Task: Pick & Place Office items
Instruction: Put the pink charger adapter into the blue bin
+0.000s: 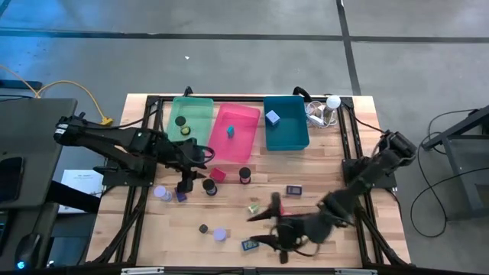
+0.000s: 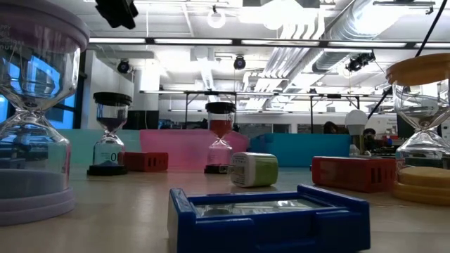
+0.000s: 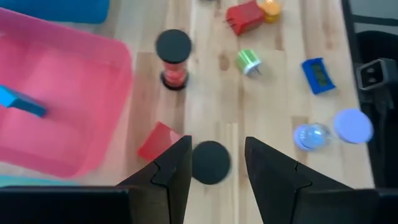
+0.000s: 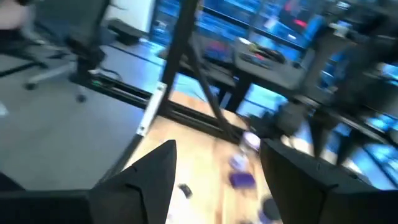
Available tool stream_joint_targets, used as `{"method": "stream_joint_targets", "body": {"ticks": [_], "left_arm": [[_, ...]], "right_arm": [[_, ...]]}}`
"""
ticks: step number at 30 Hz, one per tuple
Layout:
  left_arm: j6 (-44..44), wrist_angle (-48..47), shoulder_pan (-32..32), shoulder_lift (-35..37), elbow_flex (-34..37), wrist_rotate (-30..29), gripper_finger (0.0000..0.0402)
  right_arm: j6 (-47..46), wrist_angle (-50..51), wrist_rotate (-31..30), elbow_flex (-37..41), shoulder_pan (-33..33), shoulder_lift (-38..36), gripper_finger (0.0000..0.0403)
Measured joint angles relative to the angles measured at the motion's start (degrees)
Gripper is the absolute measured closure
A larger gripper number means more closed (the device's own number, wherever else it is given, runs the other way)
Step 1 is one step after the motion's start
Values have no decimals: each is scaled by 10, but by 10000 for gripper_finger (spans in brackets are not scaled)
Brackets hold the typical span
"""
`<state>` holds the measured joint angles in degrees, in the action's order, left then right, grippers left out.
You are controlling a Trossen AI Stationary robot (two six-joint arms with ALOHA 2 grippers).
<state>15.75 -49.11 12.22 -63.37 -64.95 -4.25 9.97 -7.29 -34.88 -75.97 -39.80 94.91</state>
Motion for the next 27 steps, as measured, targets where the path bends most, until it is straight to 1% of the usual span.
{"method": "stream_joint_targets", "body": {"ticks": [3,5,9,12,14,16,19,22,25,27], "left_arm": [[22,-4,24,0,0,0,258],[34,-4,42,-1,0,0,258],[58,-4,75,-2,0,0,258],[69,-4,101,-2,0,-4,258],[73,-4,116,-2,0,-5,258],[83,-4,130,-2,0,-6,258],[88,-3,150,-2,0,-14,258],[88,-3,169,-2,0,-23,258],[88,-1,186,-2,0,-42,258],[92,-1,197,-2,0,-57,258]], "right_arm": [[-53,83,-88,-8,-41,-8,183],[-106,146,-126,-18,-67,-9,183],[-268,293,-151,-46,-104,-11,183],[-420,415,-144,-55,-124,-11,183],[-526,480,-110,-55,-130,-11,183],[-631,537,-62,-55,-134,-11,183],[-776,587,40,-55,-134,-11,183],[-852,608,125,-55,-133,-11,183],[-916,642,170,-55,-134,-11,183],[-978,695,196,-55,-135,-11,183]]}}
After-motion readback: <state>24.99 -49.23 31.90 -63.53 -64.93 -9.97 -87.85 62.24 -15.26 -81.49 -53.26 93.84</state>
